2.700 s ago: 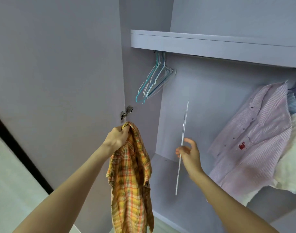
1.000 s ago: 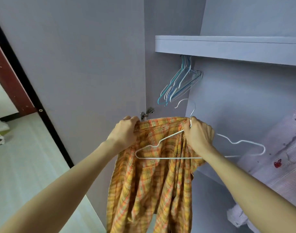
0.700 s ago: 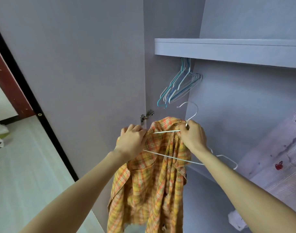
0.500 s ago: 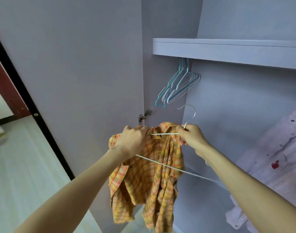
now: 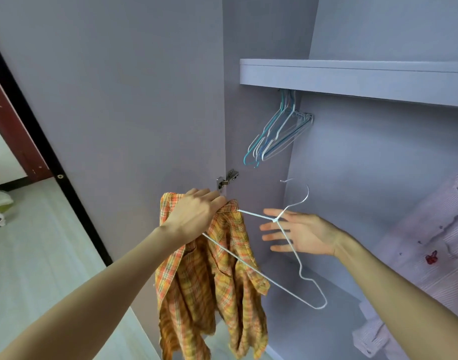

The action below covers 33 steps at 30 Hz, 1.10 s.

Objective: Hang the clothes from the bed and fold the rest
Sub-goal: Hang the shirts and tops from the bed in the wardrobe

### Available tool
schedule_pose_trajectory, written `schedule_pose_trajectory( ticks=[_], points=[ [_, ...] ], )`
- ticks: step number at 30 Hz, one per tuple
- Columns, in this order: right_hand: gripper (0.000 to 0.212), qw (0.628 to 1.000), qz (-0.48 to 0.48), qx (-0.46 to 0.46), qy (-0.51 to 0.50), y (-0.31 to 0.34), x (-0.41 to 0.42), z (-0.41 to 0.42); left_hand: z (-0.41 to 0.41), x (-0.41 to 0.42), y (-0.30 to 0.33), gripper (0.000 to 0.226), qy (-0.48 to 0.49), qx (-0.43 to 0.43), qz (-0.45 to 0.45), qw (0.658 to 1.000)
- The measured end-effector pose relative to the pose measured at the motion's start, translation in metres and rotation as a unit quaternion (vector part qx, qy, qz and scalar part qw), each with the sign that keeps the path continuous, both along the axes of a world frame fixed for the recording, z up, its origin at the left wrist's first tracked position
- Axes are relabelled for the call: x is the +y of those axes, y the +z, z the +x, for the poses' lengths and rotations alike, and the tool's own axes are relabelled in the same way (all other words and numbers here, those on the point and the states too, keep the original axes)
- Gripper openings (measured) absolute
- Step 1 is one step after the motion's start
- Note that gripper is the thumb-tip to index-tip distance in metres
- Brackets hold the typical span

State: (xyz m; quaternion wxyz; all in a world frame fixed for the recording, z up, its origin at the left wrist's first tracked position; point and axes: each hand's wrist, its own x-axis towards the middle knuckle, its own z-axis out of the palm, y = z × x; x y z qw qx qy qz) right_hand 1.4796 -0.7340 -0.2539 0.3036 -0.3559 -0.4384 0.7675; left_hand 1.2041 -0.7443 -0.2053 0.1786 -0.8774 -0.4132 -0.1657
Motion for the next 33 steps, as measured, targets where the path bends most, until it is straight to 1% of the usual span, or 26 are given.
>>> schedule_pose_trajectory(
  ticks=[1, 2, 4, 5, 7, 9, 10, 11, 13, 14, 15, 16, 18, 19, 21, 22, 23, 25, 28, 30, 31, 33],
  points=[
    [0.054, 1.0, 0.004, -0.004, -0.011, -0.003, 0.001, -0.002, -0.004, 0.0, 0.0, 0.035, -0.006, 0.002, 0.011, 1.0],
    [0.053, 0.999, 0.018, -0.019, -0.024, -0.005, 0.001, -0.006, -0.006, 0.0, 0.001, 0.033, -0.012, 0.006, 0.019, 1.0],
    [0.049, 0.992, 0.076, -0.09, -0.039, -0.009, 0.002, -0.019, -0.01, -0.002, 0.002, 0.036, -0.026, 0.009, 0.036, 0.999],
    [0.047, 0.985, 0.106, -0.134, -0.026, -0.009, 0.002, -0.028, -0.01, -0.002, 0.003, 0.039, -0.037, 0.009, 0.043, 0.998],
    [0.047, 0.96, 0.164, -0.225, 0.039, -0.008, 0.001, -0.05, -0.009, -0.004, 0.007, 0.04, -0.05, 0.009, 0.055, 0.997],
    [0.06, 0.918, 0.224, -0.313, 0.092, -0.005, 0.001, -0.073, -0.008, -0.008, 0.011, 0.039, -0.059, 0.005, 0.063, 0.996],
    [0.065, 0.899, 0.257, -0.339, 0.104, -0.003, 0.002, -0.084, -0.007, -0.01, 0.013, 0.039, -0.061, 0.001, 0.066, 0.996],
    [0.058, 0.884, 0.29, -0.353, 0.097, -0.005, 0.004, -0.093, -0.007, -0.012, 0.016, 0.038, -0.061, -0.004, 0.071, 0.996],
    [0.011, 0.865, 0.329, -0.378, 0.022, -0.011, 0.008, -0.103, -0.01, -0.016, 0.02, 0.037, -0.054, -0.007, 0.076, 0.996],
    [0.018, 0.856, 0.332, -0.395, -0.017, -0.013, 0.011, -0.105, -0.012, -0.018, 0.022, 0.036, -0.046, -0.008, 0.078, 0.996],
    [0.029, 0.846, 0.336, -0.411, -0.046, -0.015, 0.013, -0.104, -0.015, -0.02, 0.023, 0.035, -0.037, -0.011, 0.08, 0.996],
    [0.033, 0.836, 0.328, -0.435, -0.065, -0.016, 0.014, -0.099, -0.019, -0.022, 0.023, 0.035, -0.03, -0.016, 0.08, 0.996],
    [0.033, 0.797, 0.342, -0.49, -0.092, -0.018, 0.016, -0.084, -0.026, -0.026, 0.023, 0.036, -0.018, -0.024, 0.072, 0.997],
    [0.03, 0.771, 0.348, -0.522, -0.11, -0.017, 0.017, -0.073, -0.029, -0.028, 0.022, 0.036, -0.013, -0.023, 0.068, 0.997],
    [0.012, 0.719, 0.349, -0.581, -0.156, -0.016, 0.019, -0.052, -0.031, -0.031, 0.019, 0.037, -0.005, -0.018, 0.062, 0.998],
    [0.01, 0.69, 0.359, -0.603, -0.179, -0.017, 0.019, -0.043, -0.031, -0.032, 0.018, 0.037, 0.001, -0.016, 0.06, 0.998],
    [0.014, 0.662, 0.366, -0.625, -0.191, -0.017, 0.02, -0.034, -0.032, -0.032, 0.017, 0.036, 0.009, -0.016, 0.059, 0.998],
    [0.019, 0.635, 0.363, -0.645, -0.22, -0.016, 0.022, -0.015, -0.036, -0.031, 0.015, 0.029, 0.028, -0.025, 0.063, 0.997],
    [0.023, 0.627, 0.338, -0.652, -0.26, -0.01, 0.024, 0.012, -0.044, -0.029, 0.013, 0.031, 0.076, -0.04, 0.059, 0.995],
    [0.032, 0.619, 0.335, -0.656, -0.273, -0.005, 0.025, 0.023, -0.043, -0.029, 0.011, 0.036, 0.109, -0.033, 0.051, 0.992],
    [0.035, 0.621, 0.336, -0.648, -0.285, -0.003, 0.025, 0.025, -0.04, -0.029, 0.011, 0.037, 0.124, -0.028, 0.048, 0.991],
    [0.034, 0.638, 0.346, -0.608, -0.321, 0.001, 0.025, 0.027, -0.033, -0.028, 0.011, 0.035, 0.158, -0.03, 0.052, 0.986]
  ],
)
